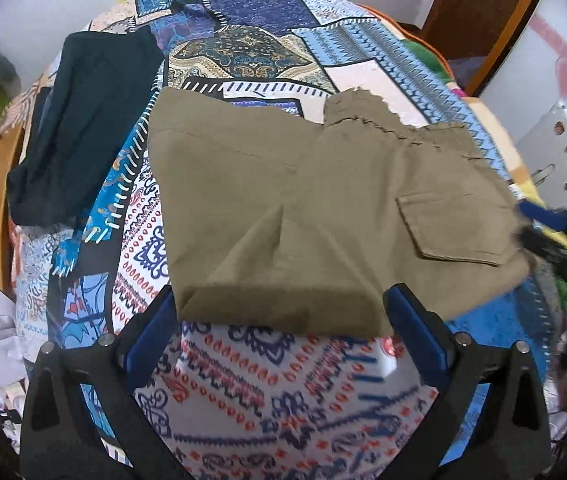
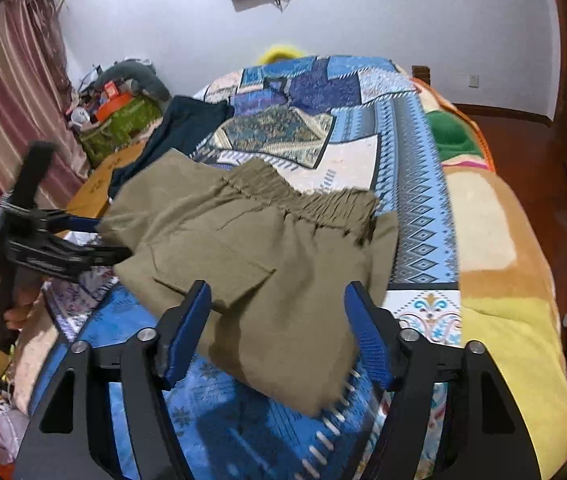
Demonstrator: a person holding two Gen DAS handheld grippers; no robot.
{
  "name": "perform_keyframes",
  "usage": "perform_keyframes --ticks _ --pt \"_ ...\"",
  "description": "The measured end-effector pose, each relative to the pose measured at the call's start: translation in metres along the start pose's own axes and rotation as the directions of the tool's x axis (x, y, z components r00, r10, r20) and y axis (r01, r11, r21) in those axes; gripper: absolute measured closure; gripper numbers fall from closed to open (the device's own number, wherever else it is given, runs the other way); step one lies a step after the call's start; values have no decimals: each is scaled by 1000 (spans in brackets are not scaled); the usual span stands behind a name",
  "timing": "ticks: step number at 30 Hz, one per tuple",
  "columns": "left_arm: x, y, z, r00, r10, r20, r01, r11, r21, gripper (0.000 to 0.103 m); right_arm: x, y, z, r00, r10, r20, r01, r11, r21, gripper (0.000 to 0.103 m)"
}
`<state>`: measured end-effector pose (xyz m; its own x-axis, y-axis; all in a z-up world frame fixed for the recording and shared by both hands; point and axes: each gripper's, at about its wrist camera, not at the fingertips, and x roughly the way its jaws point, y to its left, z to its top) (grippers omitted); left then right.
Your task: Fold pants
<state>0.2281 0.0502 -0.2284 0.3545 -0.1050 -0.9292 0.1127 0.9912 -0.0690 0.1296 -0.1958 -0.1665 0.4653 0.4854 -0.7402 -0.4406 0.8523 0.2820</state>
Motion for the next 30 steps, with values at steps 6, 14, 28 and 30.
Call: perform_keyframes --ticks 6,14,28,30 --pt "-23 23 11 994 64 88 -60 997 -49 9 17 -7 -11 999 2 -49 0 1000 29 66" --pt "7 66 -1 990 135 30 -132 988 -84 8 19 -6 -13 997 -36 -64 35 999 -18 70" --pt "-30 81 -23 987 150 51 -141 979 -149 11 22 -28 16 996 -46 -80 49 998 30 63" --pt "-39 78 -11 989 121 88 -107 984 -145 11 17 -30 21 997 -42 -59 44 998 47 59"
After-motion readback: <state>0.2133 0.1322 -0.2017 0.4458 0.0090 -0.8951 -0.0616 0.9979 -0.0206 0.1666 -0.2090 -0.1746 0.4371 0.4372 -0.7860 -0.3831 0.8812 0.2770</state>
